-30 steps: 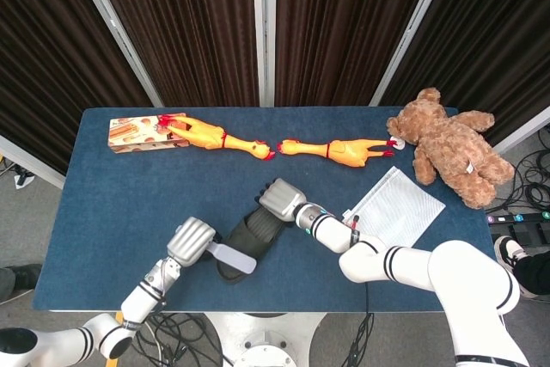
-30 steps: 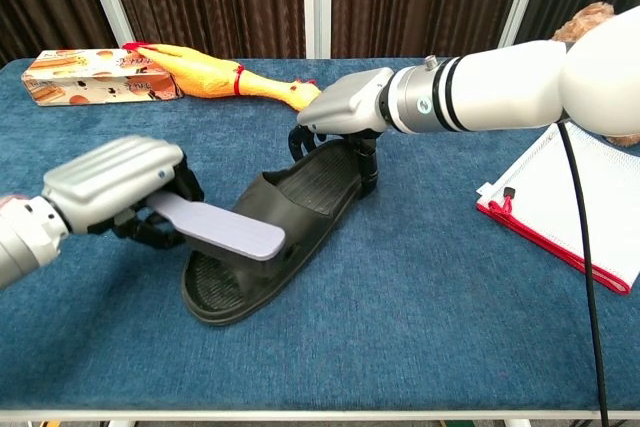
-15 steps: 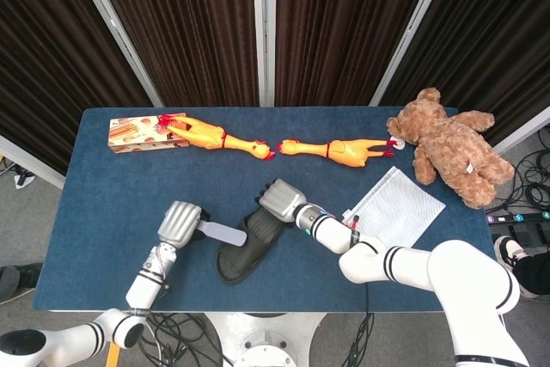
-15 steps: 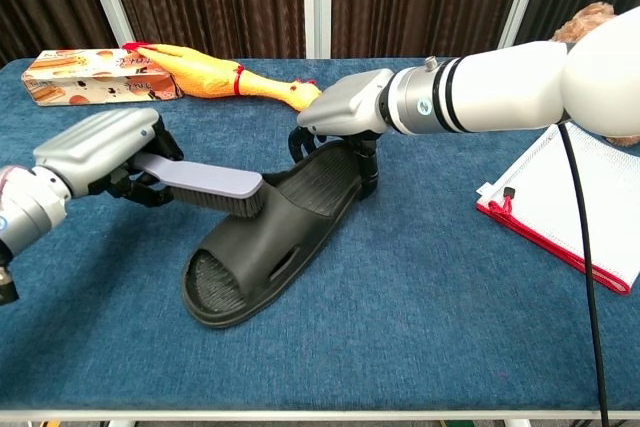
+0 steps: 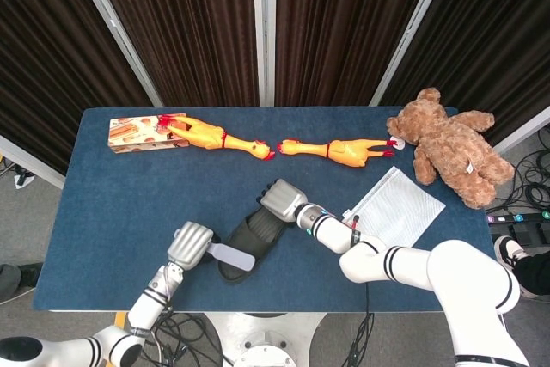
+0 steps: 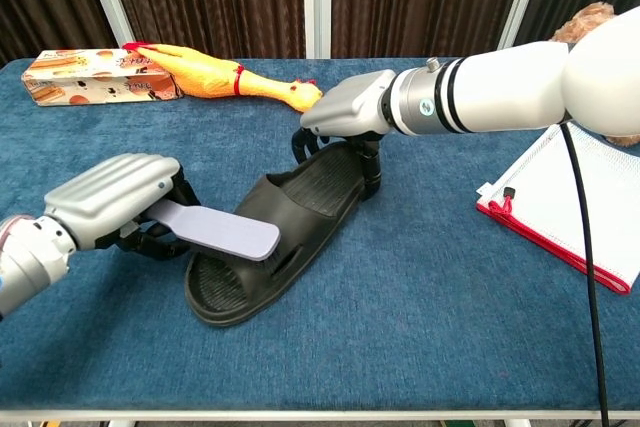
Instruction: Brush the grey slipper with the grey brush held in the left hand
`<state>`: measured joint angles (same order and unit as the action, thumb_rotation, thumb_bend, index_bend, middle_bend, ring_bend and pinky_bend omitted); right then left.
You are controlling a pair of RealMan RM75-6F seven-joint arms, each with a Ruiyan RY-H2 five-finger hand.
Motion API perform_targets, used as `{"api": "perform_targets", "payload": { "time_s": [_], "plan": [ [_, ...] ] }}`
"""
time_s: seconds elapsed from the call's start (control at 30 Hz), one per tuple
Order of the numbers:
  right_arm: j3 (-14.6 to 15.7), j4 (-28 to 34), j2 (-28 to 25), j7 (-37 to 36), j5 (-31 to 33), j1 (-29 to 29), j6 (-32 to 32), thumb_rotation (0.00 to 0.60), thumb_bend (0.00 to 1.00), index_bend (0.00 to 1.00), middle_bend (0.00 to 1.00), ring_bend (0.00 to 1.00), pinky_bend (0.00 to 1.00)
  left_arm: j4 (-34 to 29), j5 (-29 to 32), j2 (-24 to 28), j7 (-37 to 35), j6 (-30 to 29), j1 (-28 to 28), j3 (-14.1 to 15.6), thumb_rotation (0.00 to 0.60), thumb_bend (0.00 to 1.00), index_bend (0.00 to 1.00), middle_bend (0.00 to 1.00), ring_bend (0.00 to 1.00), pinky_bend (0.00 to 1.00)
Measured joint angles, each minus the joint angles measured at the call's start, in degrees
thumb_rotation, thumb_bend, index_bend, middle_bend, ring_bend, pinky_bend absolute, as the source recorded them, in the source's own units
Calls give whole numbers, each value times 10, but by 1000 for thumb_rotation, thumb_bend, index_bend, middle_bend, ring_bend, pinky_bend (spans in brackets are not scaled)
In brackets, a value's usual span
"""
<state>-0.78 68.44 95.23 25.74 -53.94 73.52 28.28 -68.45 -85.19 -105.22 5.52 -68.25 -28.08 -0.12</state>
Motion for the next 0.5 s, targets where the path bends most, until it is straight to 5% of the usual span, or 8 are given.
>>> {"api": "perform_targets", "payload": {
  "time_s": [0.07,0.13,0.2,0.37,0.5],
  "plan": [
    [1,4,-2,1,3,0,0,600,87,349,339,130,240,-22,-5,13,-4,-11,3,0,600,479,1000,1000,1000,1000],
    [3,8,-6,3,9,1,0,600,54,119,182,32,129,-42,-7,29,-10,-27,8,-6,600,479,1000,1000,1000,1000],
    [4,17,-13,6,18,2,1,600,32,6,43,0,29,-51,-4,42,-14,-40,12,-17,600,479,1000,1000,999,1000],
    [4,54,-40,10,30,-2,25,600,26,0,0,0,0,-48,44,58,-11,-39,18,-53,600,475,992,1000,967,1000],
    [0,103,-87,6,28,-17,61,600,26,0,0,0,0,-31,101,64,7,-5,17,-76,600,435,864,954,864,1000]
  ]
}}
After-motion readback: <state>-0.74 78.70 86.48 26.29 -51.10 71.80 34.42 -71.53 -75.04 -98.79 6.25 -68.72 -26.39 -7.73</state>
